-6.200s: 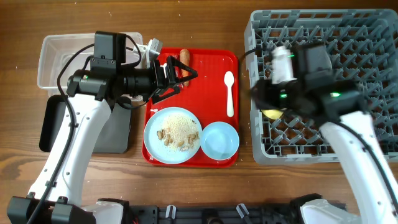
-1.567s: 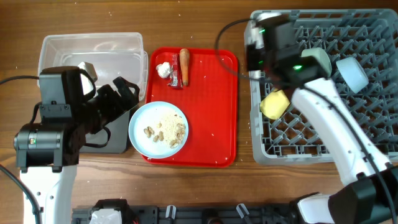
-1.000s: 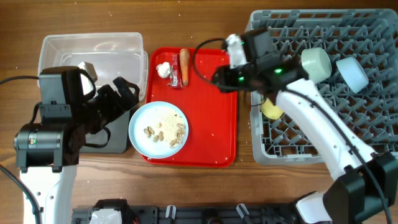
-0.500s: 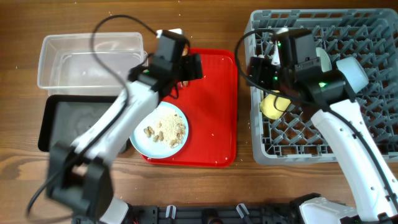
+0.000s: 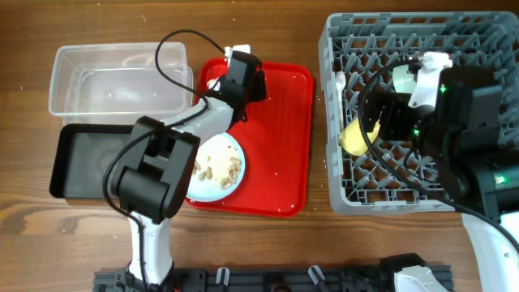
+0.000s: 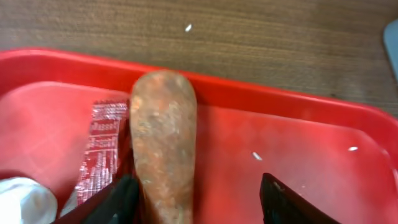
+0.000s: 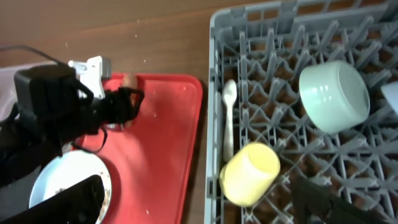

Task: Sort waste into correct bins and load items into the dishwasher rack

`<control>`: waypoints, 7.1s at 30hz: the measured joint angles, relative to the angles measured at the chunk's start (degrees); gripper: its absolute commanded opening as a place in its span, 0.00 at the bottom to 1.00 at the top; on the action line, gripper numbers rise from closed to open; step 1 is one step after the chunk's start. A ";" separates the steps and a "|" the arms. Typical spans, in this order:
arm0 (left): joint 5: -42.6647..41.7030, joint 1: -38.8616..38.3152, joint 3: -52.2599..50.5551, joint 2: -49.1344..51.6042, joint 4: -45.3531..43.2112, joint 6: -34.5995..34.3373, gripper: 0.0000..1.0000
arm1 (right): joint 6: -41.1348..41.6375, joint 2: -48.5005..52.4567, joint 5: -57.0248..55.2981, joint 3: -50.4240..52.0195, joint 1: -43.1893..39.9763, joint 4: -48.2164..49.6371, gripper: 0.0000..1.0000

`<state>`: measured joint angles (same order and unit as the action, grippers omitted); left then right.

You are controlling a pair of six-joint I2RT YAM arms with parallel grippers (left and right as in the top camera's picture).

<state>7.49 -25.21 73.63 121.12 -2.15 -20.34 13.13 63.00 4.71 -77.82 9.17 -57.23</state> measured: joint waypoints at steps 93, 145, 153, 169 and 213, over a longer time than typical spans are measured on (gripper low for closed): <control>6.56 20.28 6.84 -19.56 32.59 -6.54 0.69 | 1.14 3.65 0.46 0.00 0.00 -4.48 0.99; 8.44 -17.62 -1.44 -16.83 50.49 -9.01 0.29 | 3.10 4.61 1.95 0.00 0.00 -5.84 0.99; 15.87 -19.08 -1.46 -7.74 49.20 -13.51 0.27 | 3.10 4.66 1.95 0.00 0.00 -5.97 0.99; 19.74 -19.56 -1.77 -6.69 43.52 -11.87 0.04 | 3.10 4.66 1.95 0.00 0.00 -5.95 0.99; -38.97 42.47 11.02 -32.22 77.40 21.40 0.04 | 3.10 4.66 1.95 0.00 0.00 -6.67 0.99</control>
<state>-31.48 17.26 84.64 88.90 75.24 1.06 16.23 67.66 6.66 -77.82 9.17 -63.90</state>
